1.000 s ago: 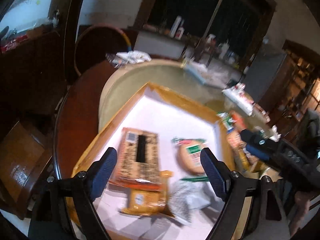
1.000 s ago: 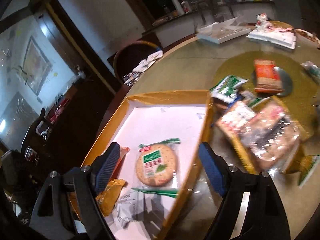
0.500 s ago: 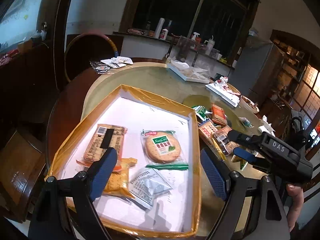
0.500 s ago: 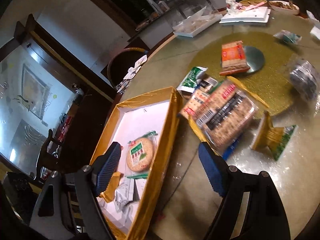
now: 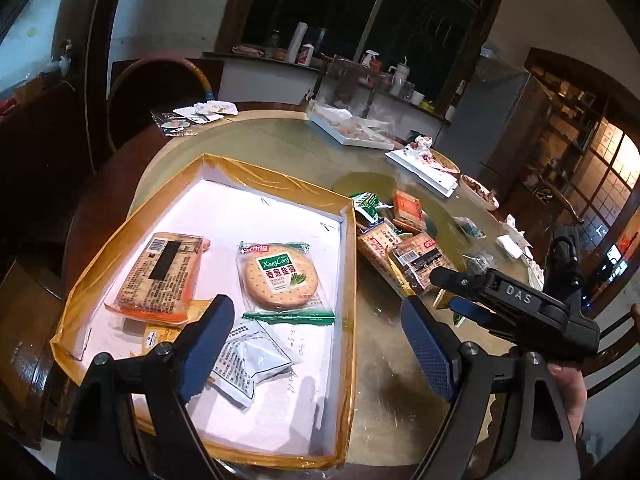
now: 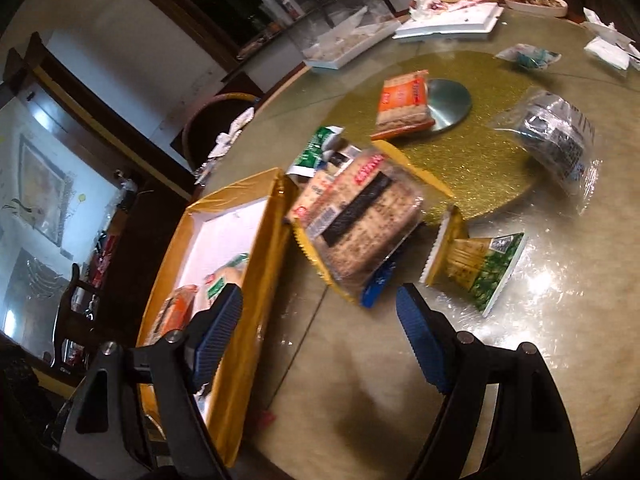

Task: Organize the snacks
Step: 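Withdraw both grippers from the tray toward the remaining snacks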

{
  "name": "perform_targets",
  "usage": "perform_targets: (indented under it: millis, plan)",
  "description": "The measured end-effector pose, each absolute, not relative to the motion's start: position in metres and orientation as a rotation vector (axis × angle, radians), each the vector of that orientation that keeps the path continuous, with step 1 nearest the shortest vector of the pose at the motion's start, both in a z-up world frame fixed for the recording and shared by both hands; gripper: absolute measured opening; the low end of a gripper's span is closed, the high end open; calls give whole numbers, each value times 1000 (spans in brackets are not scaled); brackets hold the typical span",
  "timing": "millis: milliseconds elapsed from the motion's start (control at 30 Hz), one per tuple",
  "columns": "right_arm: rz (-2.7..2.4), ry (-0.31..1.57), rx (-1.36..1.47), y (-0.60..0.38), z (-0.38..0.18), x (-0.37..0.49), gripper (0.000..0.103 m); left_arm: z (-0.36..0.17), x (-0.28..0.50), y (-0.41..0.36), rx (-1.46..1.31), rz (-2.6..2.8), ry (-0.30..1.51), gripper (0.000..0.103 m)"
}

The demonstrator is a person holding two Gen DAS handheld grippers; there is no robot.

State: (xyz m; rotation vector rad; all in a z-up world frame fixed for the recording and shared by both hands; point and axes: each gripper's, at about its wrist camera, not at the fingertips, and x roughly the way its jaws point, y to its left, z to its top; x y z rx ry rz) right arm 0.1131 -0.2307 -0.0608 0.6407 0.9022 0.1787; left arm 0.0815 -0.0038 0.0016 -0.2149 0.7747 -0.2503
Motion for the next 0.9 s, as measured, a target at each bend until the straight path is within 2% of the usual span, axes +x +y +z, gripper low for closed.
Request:
perform_targets:
  millis: [300,333,367,600,900]
  plan:
    - [145,896,573,-210,-58,144,78,-4,87,17,-245,-248,760,85]
    - [140,894,568,-208,-58,146,76,-5,88,22,-252,-250,758,85]
    - [132,888,570,-208,-58,147,74,-5,88,25,-256,-253,754,85]
    - [77,784,567,-205,-41,151,73,-15,100,41,-278,-242,771,85]
    - [82,821,622,-208,-54,165,73,-17,98,49,-290,-239,772,85]
